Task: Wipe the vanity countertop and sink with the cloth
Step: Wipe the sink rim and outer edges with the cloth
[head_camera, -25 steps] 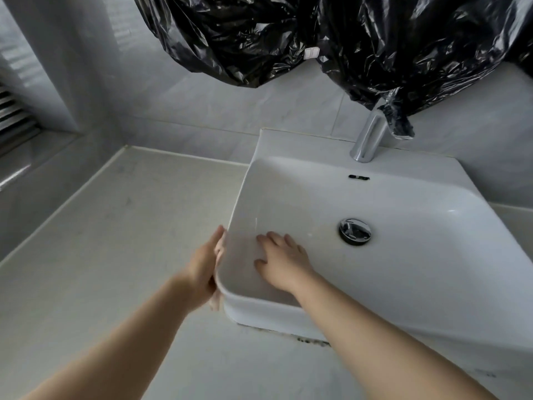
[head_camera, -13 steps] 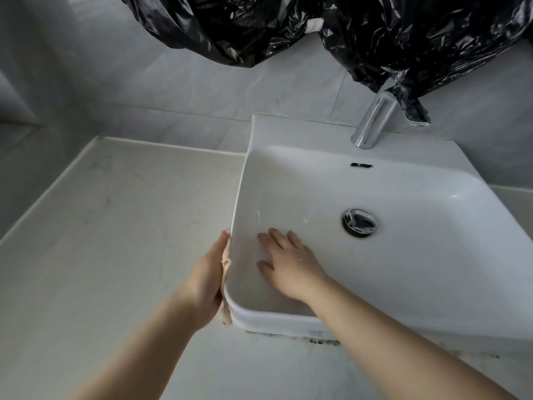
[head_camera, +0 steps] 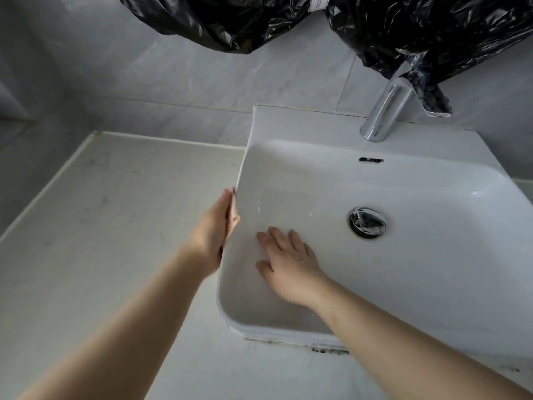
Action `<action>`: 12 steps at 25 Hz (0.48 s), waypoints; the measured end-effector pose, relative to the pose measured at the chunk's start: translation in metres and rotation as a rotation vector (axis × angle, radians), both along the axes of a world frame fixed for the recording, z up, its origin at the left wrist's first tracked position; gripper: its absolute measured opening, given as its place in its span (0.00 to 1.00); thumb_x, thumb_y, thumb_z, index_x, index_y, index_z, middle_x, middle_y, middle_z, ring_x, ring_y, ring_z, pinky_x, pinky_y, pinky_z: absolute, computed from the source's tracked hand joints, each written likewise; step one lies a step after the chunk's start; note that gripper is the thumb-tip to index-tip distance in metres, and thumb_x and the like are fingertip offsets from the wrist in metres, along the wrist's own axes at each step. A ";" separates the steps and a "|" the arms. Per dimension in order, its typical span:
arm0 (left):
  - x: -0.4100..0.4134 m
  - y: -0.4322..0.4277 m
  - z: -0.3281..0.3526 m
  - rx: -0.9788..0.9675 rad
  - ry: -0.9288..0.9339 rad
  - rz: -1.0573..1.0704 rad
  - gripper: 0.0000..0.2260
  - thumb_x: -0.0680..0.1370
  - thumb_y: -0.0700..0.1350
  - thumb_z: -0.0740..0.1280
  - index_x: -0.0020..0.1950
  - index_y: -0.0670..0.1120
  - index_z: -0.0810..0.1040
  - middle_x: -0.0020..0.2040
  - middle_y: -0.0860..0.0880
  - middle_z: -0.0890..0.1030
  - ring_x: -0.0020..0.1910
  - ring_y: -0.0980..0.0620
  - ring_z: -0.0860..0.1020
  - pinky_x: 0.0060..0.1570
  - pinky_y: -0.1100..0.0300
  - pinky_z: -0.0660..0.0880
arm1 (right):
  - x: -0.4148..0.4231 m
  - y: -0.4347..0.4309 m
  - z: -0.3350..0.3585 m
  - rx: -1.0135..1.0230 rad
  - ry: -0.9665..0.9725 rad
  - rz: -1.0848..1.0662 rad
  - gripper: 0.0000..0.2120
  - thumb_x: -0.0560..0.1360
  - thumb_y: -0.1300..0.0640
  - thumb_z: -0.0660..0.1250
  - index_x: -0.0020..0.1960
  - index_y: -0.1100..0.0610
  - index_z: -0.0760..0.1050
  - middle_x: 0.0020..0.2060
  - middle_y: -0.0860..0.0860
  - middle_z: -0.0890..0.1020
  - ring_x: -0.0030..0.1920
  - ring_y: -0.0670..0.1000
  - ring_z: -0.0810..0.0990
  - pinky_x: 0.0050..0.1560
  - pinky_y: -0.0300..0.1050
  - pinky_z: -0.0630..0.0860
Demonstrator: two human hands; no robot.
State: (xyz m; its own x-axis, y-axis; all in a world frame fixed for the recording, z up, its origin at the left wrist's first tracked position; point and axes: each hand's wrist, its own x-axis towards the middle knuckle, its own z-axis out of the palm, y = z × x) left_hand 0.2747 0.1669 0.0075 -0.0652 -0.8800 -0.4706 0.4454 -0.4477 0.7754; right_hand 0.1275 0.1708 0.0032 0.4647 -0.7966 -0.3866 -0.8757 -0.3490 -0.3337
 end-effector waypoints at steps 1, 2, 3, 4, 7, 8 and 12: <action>0.002 -0.005 0.006 -0.086 0.019 -0.015 0.22 0.81 0.57 0.48 0.47 0.47 0.78 0.31 0.49 0.83 0.30 0.54 0.81 0.29 0.66 0.76 | 0.000 -0.005 0.001 0.024 -0.004 0.004 0.26 0.81 0.49 0.51 0.76 0.47 0.47 0.77 0.46 0.45 0.76 0.57 0.43 0.73 0.55 0.45; 0.002 -0.009 0.006 -0.121 0.027 0.002 0.21 0.81 0.57 0.49 0.47 0.47 0.77 0.31 0.49 0.82 0.29 0.54 0.81 0.29 0.66 0.76 | -0.001 -0.011 0.001 0.036 -0.018 0.010 0.25 0.81 0.50 0.51 0.76 0.46 0.47 0.77 0.45 0.45 0.76 0.57 0.43 0.73 0.55 0.45; 0.004 -0.009 0.007 -0.130 0.025 0.014 0.22 0.80 0.58 0.49 0.47 0.47 0.77 0.31 0.49 0.82 0.30 0.53 0.81 0.31 0.65 0.76 | -0.002 -0.016 0.001 0.034 -0.036 0.013 0.25 0.81 0.50 0.50 0.76 0.45 0.48 0.77 0.45 0.46 0.76 0.56 0.43 0.73 0.56 0.45; 0.004 -0.005 0.009 -0.094 0.024 0.013 0.22 0.80 0.58 0.49 0.48 0.47 0.77 0.32 0.48 0.83 0.31 0.53 0.81 0.32 0.64 0.77 | -0.002 -0.020 -0.001 0.015 -0.050 0.015 0.25 0.81 0.50 0.50 0.76 0.44 0.48 0.77 0.44 0.47 0.76 0.55 0.44 0.73 0.56 0.45; -0.004 0.024 -0.001 0.035 0.057 0.072 0.22 0.80 0.56 0.50 0.55 0.45 0.78 0.43 0.46 0.84 0.40 0.52 0.83 0.44 0.59 0.77 | -0.002 -0.020 -0.009 -0.062 -0.054 0.017 0.25 0.81 0.47 0.50 0.76 0.44 0.47 0.77 0.43 0.46 0.76 0.54 0.43 0.73 0.57 0.43; -0.006 0.035 -0.006 0.026 0.026 0.104 0.21 0.80 0.55 0.51 0.58 0.45 0.78 0.46 0.47 0.84 0.43 0.53 0.83 0.46 0.59 0.76 | 0.000 -0.018 -0.011 -0.063 -0.058 0.009 0.26 0.81 0.46 0.50 0.76 0.44 0.47 0.77 0.43 0.46 0.76 0.54 0.42 0.73 0.58 0.42; -0.007 0.007 0.006 -0.074 -0.065 0.047 0.20 0.82 0.52 0.49 0.55 0.42 0.76 0.34 0.48 0.84 0.30 0.55 0.81 0.31 0.66 0.77 | 0.003 -0.017 -0.012 -0.047 -0.058 -0.004 0.26 0.81 0.44 0.50 0.76 0.44 0.45 0.77 0.43 0.45 0.76 0.55 0.40 0.72 0.60 0.39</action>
State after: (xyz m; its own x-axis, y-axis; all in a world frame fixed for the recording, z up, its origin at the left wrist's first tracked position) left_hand 0.2681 0.1734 0.0133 0.0054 -0.9138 -0.4062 0.4124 -0.3681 0.8333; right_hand 0.1308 0.1533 -0.0086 0.4820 -0.8151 -0.3214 -0.8568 -0.3618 -0.3673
